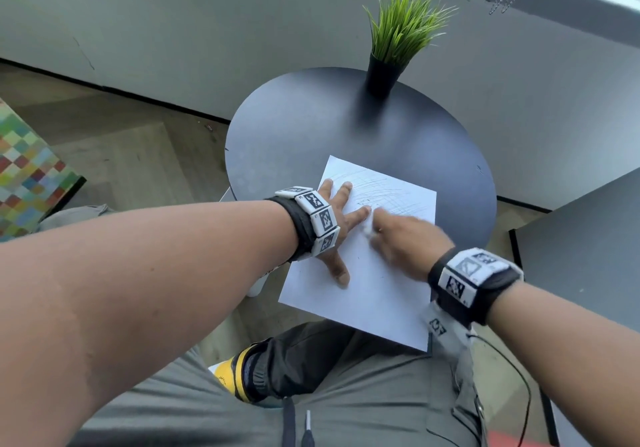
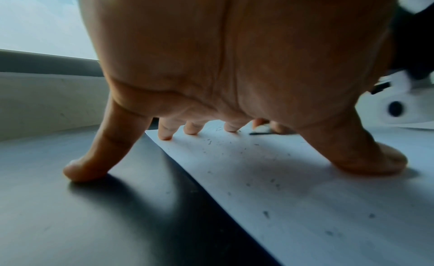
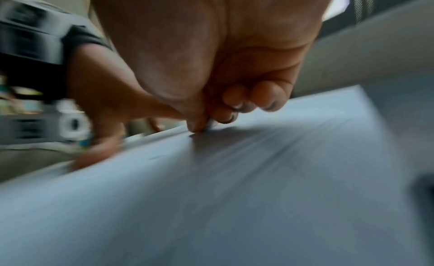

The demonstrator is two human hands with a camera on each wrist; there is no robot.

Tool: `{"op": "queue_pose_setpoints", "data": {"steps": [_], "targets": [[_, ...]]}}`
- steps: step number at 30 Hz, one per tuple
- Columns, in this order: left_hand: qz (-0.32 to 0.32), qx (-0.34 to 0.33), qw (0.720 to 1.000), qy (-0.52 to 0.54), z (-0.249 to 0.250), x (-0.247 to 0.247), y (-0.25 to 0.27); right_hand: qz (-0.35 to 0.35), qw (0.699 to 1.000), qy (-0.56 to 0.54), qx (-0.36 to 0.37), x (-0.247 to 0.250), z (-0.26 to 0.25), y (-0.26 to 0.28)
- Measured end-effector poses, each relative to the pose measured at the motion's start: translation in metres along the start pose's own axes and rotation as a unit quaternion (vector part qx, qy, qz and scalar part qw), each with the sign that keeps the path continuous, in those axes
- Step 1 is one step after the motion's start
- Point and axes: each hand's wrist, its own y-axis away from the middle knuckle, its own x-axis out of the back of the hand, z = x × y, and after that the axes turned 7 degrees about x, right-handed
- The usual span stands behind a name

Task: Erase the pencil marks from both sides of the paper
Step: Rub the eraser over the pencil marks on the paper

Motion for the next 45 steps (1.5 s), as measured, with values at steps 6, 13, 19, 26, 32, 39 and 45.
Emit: {"op": "queue_pose_setpoints", "data": {"steps": [6, 13, 19, 26, 32, 39, 45], "targets": [[0.003, 0.0, 1.0, 0.003, -0.001, -0.002, -0.001, 0.004, 0.997, 0.016, 0.08, -0.006, -0.014, 0.011], [0.005, 0.001, 1.0, 0.001, 0.0, -0.003, -0.003, 0.056, 0.996, 0.033, -0.058, 0.005, 0.032, 0.002], [0.001, 0.001, 1.0, -0.007, -0.001, 0.0, -0.002, -0.004, 0.995, 0.051, 0.089, -0.015, -0.012, 0.029], [-0.001, 0.0, 1.0, 0.001, 0.002, 0.002, 0.0, 0.044, 0.991, -0.026, -0.126, 0.007, 0.051, 0.009], [0.024, 0.009, 0.999, 0.024, 0.005, -0.008, -0.003, 0.066, 0.981, -0.082, -0.163, 0.006, 0.053, 0.008], [0.024, 0.011, 0.999, 0.027, 0.004, -0.009, -0.003, 0.071, 0.972, -0.156, -0.162, 0.004, 0.04, 0.008], [0.017, 0.015, 0.999, 0.027, 0.005, -0.009, -0.003, 0.1, 0.967, -0.167, -0.164, 0.008, 0.036, 0.007]]}}
